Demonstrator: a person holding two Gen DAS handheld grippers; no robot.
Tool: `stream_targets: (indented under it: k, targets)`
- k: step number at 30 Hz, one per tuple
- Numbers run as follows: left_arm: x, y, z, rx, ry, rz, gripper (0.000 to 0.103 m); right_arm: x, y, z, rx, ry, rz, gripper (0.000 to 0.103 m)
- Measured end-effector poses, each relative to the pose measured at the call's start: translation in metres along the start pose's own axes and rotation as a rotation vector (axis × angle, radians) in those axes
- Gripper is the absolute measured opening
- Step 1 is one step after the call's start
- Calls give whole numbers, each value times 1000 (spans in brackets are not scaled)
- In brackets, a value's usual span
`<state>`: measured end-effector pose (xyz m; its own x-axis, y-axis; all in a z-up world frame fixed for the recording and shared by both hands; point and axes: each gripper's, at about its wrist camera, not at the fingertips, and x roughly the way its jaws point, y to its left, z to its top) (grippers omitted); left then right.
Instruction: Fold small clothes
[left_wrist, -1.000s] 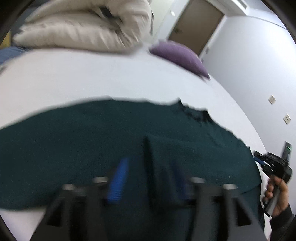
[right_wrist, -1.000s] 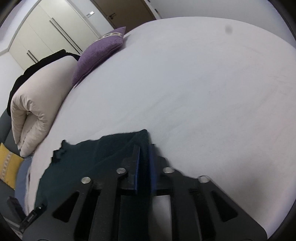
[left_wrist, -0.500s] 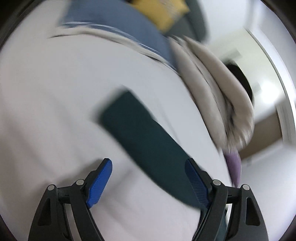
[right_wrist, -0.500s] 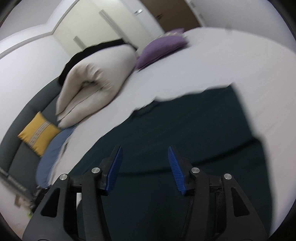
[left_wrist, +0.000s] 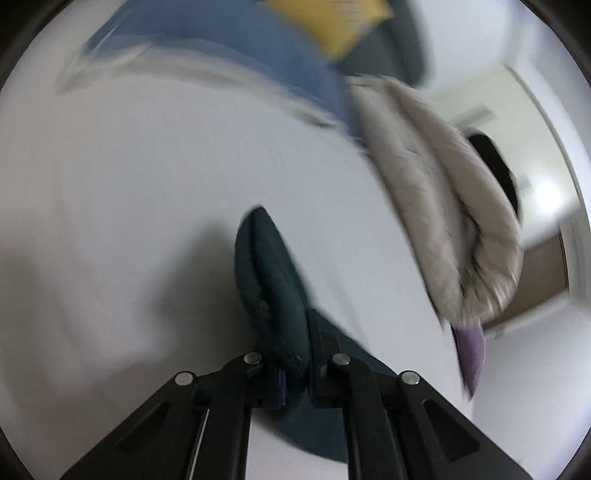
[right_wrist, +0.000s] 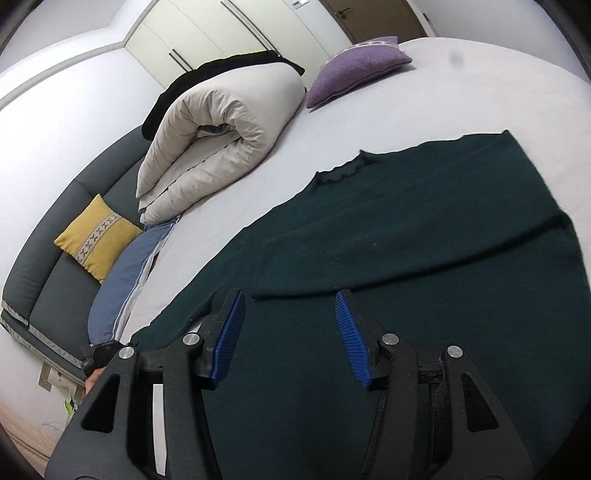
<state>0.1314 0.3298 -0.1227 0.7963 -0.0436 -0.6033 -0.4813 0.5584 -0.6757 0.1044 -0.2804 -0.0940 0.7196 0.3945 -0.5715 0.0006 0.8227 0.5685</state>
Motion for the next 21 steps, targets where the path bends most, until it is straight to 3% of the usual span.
stream_targets:
  k: [5, 9, 12, 13, 15, 16, 18, 21]
  targets:
    - [-15, -117, -53, 315, 25, -99, 8, -21, -24, -4, 36, -22, -12, 50]
    - [-10, -233, -150, 655, 79, -191, 8, -39, -42, -9, 57, -38, -34, 50]
    - [4, -275, -231, 823, 139, -238, 10, -56, -61, -11, 89, -63, -53, 50]
    - [14, -283, -263, 881, 173, -236, 14, -62, -69, -12, 105, -72, -59, 50]
    - [32, -284, -307, 946, 251, -220, 37, -71, -88, -11, 148, -78, -77, 50]
    - [40, -280, -325, 966, 290, -195, 42, -72, -96, -12, 169, -68, -88, 51]
    - [45, -267, -342, 982, 330, -162, 65, -71, -106, -13, 198, -42, -103, 52]
    - [27, -248, -339, 966, 319, -177, 82, -62, -110, -12, 204, -5, -111, 65]
